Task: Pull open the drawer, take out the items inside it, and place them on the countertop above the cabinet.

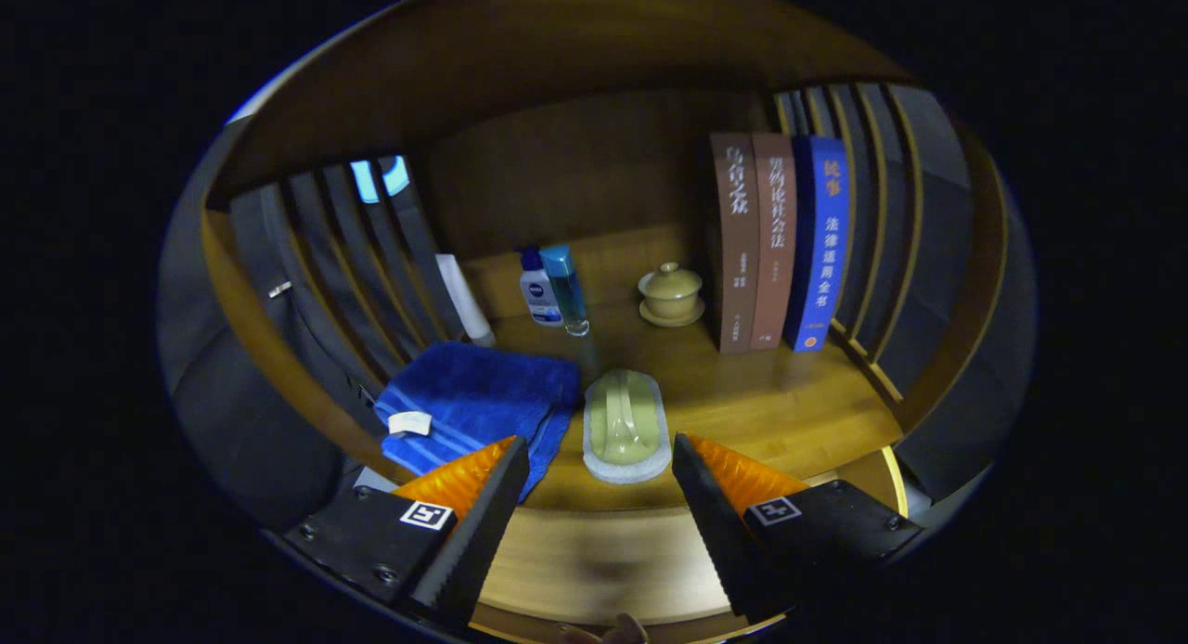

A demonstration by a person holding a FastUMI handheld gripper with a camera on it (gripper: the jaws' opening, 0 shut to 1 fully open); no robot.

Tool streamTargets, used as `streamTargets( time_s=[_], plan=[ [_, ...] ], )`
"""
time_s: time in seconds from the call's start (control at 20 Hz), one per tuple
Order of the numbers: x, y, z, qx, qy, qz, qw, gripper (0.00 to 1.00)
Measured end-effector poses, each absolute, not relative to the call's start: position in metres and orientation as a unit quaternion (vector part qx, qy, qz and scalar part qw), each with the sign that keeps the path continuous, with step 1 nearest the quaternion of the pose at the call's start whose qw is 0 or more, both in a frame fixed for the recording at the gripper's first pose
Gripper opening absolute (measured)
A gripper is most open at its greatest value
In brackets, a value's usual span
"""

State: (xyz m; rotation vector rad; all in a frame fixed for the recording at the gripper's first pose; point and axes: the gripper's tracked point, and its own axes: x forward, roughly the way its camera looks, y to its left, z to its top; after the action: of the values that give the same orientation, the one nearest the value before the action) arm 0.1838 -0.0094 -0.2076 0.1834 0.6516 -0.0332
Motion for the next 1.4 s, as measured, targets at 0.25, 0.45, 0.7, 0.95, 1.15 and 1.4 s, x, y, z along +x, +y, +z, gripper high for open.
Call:
streamTargets(
  time_s=[0.25, 0.45, 0.7, 0.95, 1.15, 1.4],
  plan=[
    [0.106, -0.002, -0.165, 0.088, 0.213, -0.014, 0.973, 0.99],
    [0.043, -0.004, -0.172, 0.077, 0.139, -0.027, 0.987, 0.99],
    [-0.021, 0.008, -0.226, 0.072, 0.134, -0.021, 0.988, 0.99],
    [-0.055, 0.006, -0.286, 0.072, 0.154, -0.032, 0.985, 0.99],
    [-0.057, 0.005, -0.320, 0.069, 0.170, -0.040, 0.982, 0.99],
    [-0.045, 0.003, -0.343, 0.064, 0.192, -0.047, 0.978, 0.99]
  ],
)
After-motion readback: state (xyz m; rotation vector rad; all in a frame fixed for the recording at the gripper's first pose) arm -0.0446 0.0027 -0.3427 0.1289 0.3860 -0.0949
